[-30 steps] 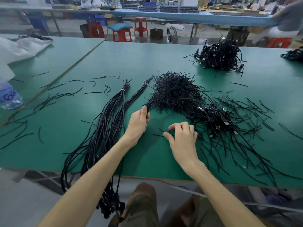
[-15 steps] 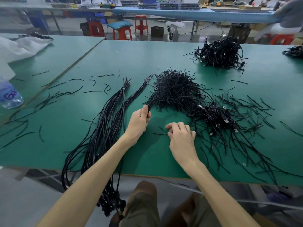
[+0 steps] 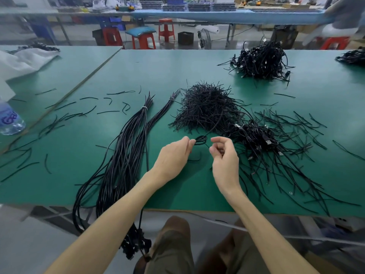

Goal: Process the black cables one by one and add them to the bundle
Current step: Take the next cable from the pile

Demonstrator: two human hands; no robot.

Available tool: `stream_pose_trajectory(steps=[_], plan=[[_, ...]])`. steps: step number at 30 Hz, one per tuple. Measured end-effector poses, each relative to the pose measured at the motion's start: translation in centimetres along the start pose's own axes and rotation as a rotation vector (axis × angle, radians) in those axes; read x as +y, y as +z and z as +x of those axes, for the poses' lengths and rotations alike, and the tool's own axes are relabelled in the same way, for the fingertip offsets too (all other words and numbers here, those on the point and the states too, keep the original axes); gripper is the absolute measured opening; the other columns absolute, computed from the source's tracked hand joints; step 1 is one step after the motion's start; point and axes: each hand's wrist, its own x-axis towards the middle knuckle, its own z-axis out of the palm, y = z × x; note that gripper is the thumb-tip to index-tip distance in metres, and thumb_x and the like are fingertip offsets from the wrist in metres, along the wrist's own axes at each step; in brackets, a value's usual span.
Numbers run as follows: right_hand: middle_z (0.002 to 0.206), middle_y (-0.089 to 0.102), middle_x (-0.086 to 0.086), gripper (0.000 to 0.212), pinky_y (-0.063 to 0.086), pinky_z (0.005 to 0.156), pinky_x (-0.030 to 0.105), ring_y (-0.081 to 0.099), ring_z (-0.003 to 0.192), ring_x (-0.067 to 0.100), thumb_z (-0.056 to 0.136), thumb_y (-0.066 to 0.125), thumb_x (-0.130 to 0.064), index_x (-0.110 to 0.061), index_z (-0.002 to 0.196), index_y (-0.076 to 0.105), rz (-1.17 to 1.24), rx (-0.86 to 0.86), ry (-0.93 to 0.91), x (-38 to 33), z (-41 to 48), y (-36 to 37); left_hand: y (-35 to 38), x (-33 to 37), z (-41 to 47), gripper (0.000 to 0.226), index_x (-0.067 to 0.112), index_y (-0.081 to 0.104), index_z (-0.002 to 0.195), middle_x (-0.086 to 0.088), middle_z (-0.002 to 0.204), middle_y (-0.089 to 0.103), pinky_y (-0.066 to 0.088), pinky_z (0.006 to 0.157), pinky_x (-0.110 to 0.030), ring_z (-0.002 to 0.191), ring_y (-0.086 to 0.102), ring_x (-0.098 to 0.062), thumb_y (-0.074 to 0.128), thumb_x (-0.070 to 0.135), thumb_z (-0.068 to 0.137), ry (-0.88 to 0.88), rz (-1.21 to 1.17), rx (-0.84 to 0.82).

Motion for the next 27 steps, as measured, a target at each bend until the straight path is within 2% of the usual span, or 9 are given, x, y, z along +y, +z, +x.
stream_pose_trajectory(steps=[4, 10, 13, 17, 20, 22, 25, 27], plan=[[0.097, 0.064, -0.006, 0.019, 0.043, 0.076, 0.008, 0.059, 0.087, -0.005, 0.101, 0.059, -0.009, -0.023, 0.113, 0.058, 0.038, 0.020, 0.022, 0.12, 0.18, -0.07, 0.30, 0.91, -0.45, 0.046, 0.016, 0.035, 0.083, 0.008, 0.060, 0.037, 0.032, 0.051, -0.038, 0.049, 0.041, -0.024, 0.013, 0.050, 0.105, 0.096, 0.120, 0.012], [0.097, 0.068, -0.004, 0.026, 0.045, 0.073, 0.009, 0.062, 0.085, -0.003, 0.098, 0.065, -0.013, -0.023, 0.118, 0.051, 0.032, 0.023, 0.002, 0.00, 0.06, 0.07, 0.45, 0.86, -0.28, 0.042, 0.016, 0.037, 0.082, 0.008, 0.060, 0.039, 0.029, 0.051, -0.036, 0.046, 0.039, -0.018, 0.020, 0.044, 0.109, 0.086, 0.102, 0.020], [0.094, 0.069, -0.006, 0.030, 0.045, 0.074, 0.008, 0.063, 0.086, -0.002, 0.096, 0.069, -0.014, -0.023, 0.119, 0.051, 0.016, 0.020, -0.053, -0.29, -0.23, 0.11, 0.33, 0.99, -0.13, 0.041, 0.015, 0.038, 0.083, 0.008, 0.060, 0.040, 0.031, 0.051, -0.038, 0.049, 0.043, -0.024, 0.021, 0.043, 0.109, 0.073, 0.119, 0.004], [0.089, 0.067, -0.009, 0.037, 0.043, 0.074, 0.007, 0.063, 0.086, 0.000, 0.093, 0.072, -0.012, -0.025, 0.118, 0.049, -0.017, -0.012, -0.146, -0.78, -0.71, 0.49, 0.36, 0.79, 0.03, 0.042, 0.015, 0.038, 0.086, 0.007, 0.062, 0.038, 0.026, 0.051, -0.037, 0.054, 0.041, -0.027, 0.018, 0.043, 0.109, 0.057, 0.151, -0.045], [0.089, 0.066, -0.007, 0.041, 0.044, 0.074, 0.009, 0.063, 0.085, 0.004, 0.091, 0.075, -0.012, -0.026, 0.117, 0.047, -0.022, -0.016, -0.156, -0.82, -0.79, 0.57, 0.17, 0.70, -0.02, 0.051, 0.015, 0.040, 0.086, 0.005, 0.066, 0.046, 0.039, 0.058, -0.042, 0.061, 0.049, -0.030, 0.009, 0.051, 0.104, 0.075, 0.083, -0.063], [0.088, 0.064, -0.006, 0.042, 0.044, 0.074, 0.010, 0.062, 0.084, 0.006, 0.090, 0.076, -0.014, -0.027, 0.116, 0.047, -0.020, -0.006, -0.148, -0.72, -0.79, 0.54, -0.07, 0.83, -0.13, 0.051, 0.016, 0.041, 0.086, 0.003, 0.067, 0.050, 0.043, 0.062, -0.043, 0.064, 0.052, -0.031, 0.010, 0.052, 0.105, 0.074, 0.058, -0.064], [0.092, 0.058, 0.001, 0.045, 0.045, 0.075, 0.013, 0.060, 0.083, 0.010, 0.086, 0.081, -0.017, -0.026, 0.114, 0.047, -0.021, 0.019, -0.126, -0.56, -0.66, 0.50, -0.25, 0.80, -0.04, 0.046, 0.018, 0.039, 0.079, 0.003, 0.064, 0.049, 0.041, 0.061, -0.040, 0.062, 0.051, -0.024, 0.021, 0.048, 0.110, 0.041, -0.017, -0.072], [0.097, 0.055, 0.004, 0.050, 0.048, 0.074, 0.015, 0.062, 0.081, 0.012, 0.082, 0.084, -0.019, -0.024, 0.114, 0.046, 0.015, 0.006, -0.084, -0.55, -0.53, 0.45, -0.49, 0.64, 0.30, 0.049, 0.016, 0.038, 0.071, 0.005, 0.061, 0.045, 0.036, 0.060, -0.037, 0.057, 0.043, -0.018, 0.031, 0.046, 0.110, -0.035, -0.184, -0.083]])
